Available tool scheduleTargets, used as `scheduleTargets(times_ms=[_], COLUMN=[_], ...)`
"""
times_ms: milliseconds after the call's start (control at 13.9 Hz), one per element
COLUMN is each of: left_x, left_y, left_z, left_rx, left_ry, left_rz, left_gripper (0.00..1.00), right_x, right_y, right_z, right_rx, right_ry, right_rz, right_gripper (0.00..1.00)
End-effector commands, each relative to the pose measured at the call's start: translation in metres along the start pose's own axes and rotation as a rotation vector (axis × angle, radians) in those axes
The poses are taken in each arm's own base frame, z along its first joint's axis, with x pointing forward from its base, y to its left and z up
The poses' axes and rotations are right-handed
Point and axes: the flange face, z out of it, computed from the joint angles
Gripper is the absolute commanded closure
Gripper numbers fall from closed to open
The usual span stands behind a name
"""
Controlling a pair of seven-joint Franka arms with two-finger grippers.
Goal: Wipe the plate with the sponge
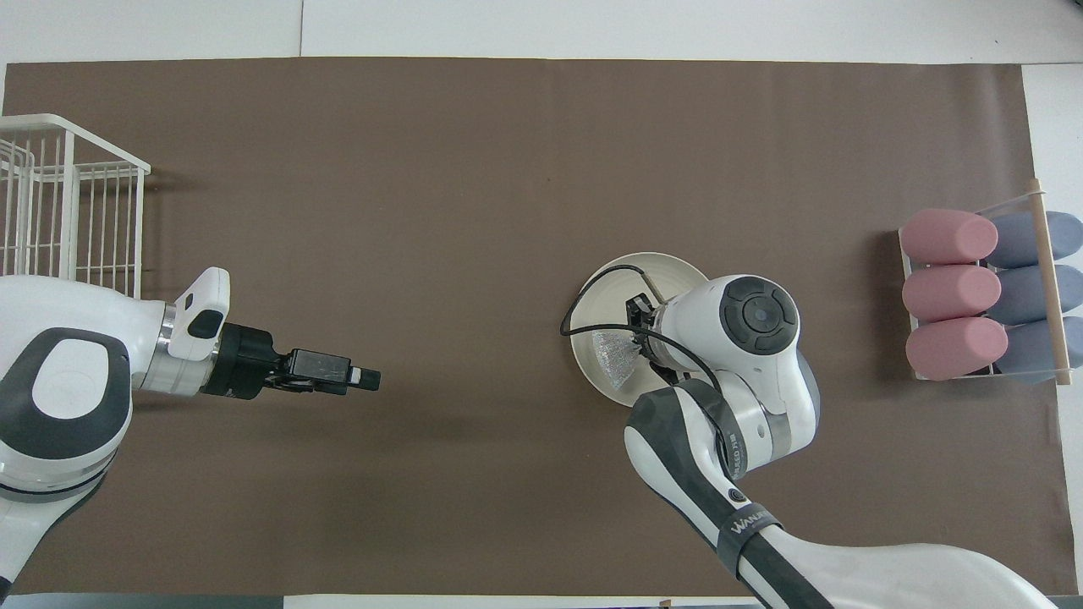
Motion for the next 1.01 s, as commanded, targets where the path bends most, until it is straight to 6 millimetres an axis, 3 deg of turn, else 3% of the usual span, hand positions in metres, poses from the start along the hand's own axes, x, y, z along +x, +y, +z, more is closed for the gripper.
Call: scheduleTargets(times_ms=[0, 144, 359, 431, 503, 719, 934], left_x=[0.001, 0.005, 0.008, 0.009, 0.009, 0.009, 0.009], left_y=[0.002, 0.006, 0.006, 0.004, 0.004, 0.004, 0.003], left_z=[-0.015, -0.025, -0.027, -0.026, -0.026, -0.026, -0.027], left_rx=[0.086, 0.167, 0.179, 0.179, 0.178, 0.180, 0.180], left_ry=[0.012, 0.009, 0.030, 0.029, 0.028, 0.029, 0.030], left_rz=[-0.035, -0.045, -0.044, -0.048, -0.049, -0.047, -0.050], left_gripper=[0.00, 0.00, 0.00, 0.00, 0.00, 0.00, 0.00], right_x=[0.046, 0.061, 0.051, 0.041, 0.016, -0.016, -0.010], right_y=[0.017, 0.019, 0.018, 0.016, 0.013, 0.009, 0.010], right_z=[0.006, 0.005, 0.005, 0.007, 0.009, 0.017, 0.019], right_rx=[0.013, 0.014, 0.014, 0.013, 0.011, 0.026, 0.021], right_ry=[0.002, 0.004, 0.002, 0.000, -0.004, -0.004, -0.003], right_rz=[-0.082, -0.110, -0.064, -0.027, -0.023, 0.058, 0.060], right_gripper=[1.00, 1.00, 1.00, 1.00, 1.00, 1.00, 1.00])
